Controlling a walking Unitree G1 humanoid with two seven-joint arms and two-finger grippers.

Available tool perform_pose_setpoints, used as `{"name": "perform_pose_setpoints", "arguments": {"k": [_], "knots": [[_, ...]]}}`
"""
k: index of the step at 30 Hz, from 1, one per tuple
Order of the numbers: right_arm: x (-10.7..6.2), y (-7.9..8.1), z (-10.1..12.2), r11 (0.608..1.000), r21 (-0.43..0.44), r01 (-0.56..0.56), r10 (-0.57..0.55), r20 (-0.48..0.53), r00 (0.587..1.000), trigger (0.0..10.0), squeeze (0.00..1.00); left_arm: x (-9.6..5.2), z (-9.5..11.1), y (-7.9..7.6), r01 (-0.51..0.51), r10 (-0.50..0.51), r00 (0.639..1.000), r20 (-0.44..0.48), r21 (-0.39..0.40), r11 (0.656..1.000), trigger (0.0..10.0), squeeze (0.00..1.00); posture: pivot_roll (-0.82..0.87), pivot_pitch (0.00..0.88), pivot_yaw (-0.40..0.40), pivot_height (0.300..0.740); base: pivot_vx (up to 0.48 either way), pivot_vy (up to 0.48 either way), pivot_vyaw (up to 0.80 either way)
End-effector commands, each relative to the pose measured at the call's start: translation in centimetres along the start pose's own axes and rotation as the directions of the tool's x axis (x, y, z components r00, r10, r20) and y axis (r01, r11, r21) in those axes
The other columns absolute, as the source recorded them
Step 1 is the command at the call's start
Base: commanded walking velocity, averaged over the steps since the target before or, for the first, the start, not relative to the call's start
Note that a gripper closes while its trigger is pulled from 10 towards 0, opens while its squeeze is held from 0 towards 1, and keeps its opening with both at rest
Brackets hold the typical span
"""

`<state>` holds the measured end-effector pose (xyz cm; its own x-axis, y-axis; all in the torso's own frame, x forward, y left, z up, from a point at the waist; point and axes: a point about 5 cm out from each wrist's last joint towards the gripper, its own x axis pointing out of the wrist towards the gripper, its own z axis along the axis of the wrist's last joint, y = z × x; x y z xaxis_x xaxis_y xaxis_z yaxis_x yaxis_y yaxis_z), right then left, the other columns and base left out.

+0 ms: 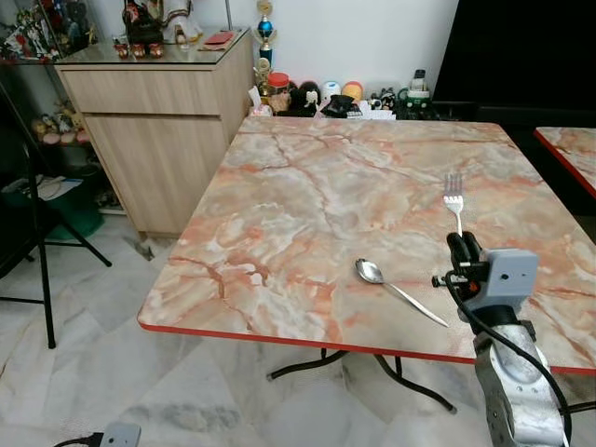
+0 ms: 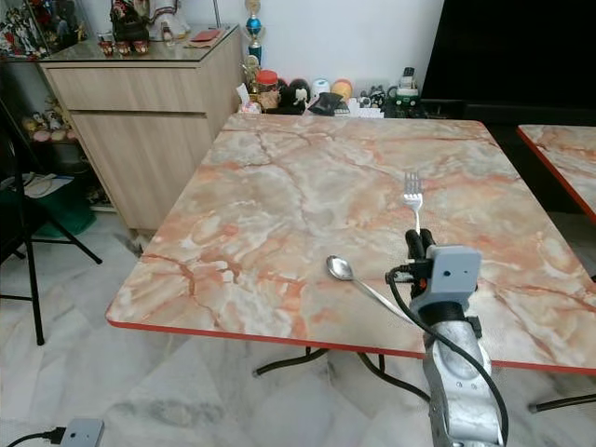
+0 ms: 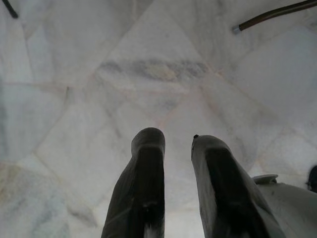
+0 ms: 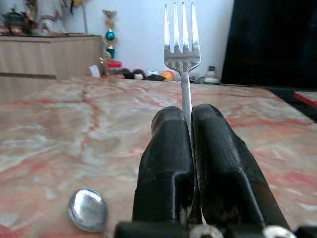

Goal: Setting the table

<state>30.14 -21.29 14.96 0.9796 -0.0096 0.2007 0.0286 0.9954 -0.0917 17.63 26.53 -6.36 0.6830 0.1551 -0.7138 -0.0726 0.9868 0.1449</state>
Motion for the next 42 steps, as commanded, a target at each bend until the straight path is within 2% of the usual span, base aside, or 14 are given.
{"name": "perform_pose_setpoints", "arguments": {"k": [1, 6, 10, 12, 15, 23, 37, 42], "knots": [[-0.2, -0.5, 0.5, 1.000, -0.020, 0.018, -0.017, 0.027, 0.999, 10.0, 0.00, -0.3, -1.0, 0.3, -0.025, 0.024, 0.999, -0.030, -0.021, 0.999, 10.0, 0.00, 0.00, 0.000, -0.001, 0.740, 0.000, 0.000, 0.00], [-0.8, -1.9, 0.5, 0.998, 0.006, 0.066, -0.066, 0.033, 0.997, 10.0, 0.00, -1.0, -2.7, 0.5, -0.017, 0.017, 0.998, -0.066, 0.003, 1.000, 10.0, 0.00, -0.01, 0.000, -0.029, 0.740, 0.000, 0.000, 0.00], [-0.6, -1.9, 0.6, 0.997, 0.022, 0.072, -0.073, 0.042, 0.996, 10.0, 0.00, -1.2, -3.1, 0.2, -0.013, 0.013, 0.997, -0.076, 0.000, 1.000, 10.0, 0.00, -0.01, 0.000, -0.035, 0.740, 0.000, -0.197, 0.00], [-0.5, -1.4, 0.5, 0.997, 0.028, 0.071, -0.072, 0.041, 0.997, 10.0, 0.00, -1.2, -3.2, -0.2, -0.012, 0.012, 0.997, -0.074, -0.010, 1.000, 10.0, 0.00, -0.02, 0.000, -0.039, 0.740, 0.000, -0.296, 0.00], [-0.5, -0.9, 0.5, 0.999, 0.000, 0.038, -0.038, 0.034, 0.999, 10.0, 0.00, -1.1, -3.3, -0.7, -0.001, 0.000, 0.997, -0.076, -0.009, 1.000, 10.0, 0.00, -0.02, 0.000, -0.044, 0.740, 0.000, -0.352, 0.00], [-0.7, -1.5, 0.8, 0.998, -0.002, 0.060, -0.060, 0.039, 0.997, 10.0, 0.00, -1.3, -3.9, -1.3, 0.020, -0.019, 0.996, -0.085, 0.001, 1.000, 10.0, 0.00, -0.04, 0.000, -0.048, 0.740, 0.000, -0.392, 0.00], [0.1, -1.0, 1.7, 0.998, 0.003, 0.061, -0.061, 0.072, 0.996, 10.0, 0.00, -0.9, -2.7, -0.9, -0.003, 0.002, 0.998, -0.059, -0.024, 1.000, 10.0, 0.00, -0.02, 0.000, -0.040, 0.740, 0.000, -0.440, 0.00], [0.2, -0.8, 1.6, 0.997, 0.007, 0.071, -0.071, 0.074, 0.995, 10.0, 0.00, -0.9, -2.6, -0.6, -0.002, 0.002, 0.998, -0.057, -0.008, 1.000, 10.0, 0.00, -0.03, 0.000, -0.020, 0.740, 0.000, -0.439, 0.00]]}}
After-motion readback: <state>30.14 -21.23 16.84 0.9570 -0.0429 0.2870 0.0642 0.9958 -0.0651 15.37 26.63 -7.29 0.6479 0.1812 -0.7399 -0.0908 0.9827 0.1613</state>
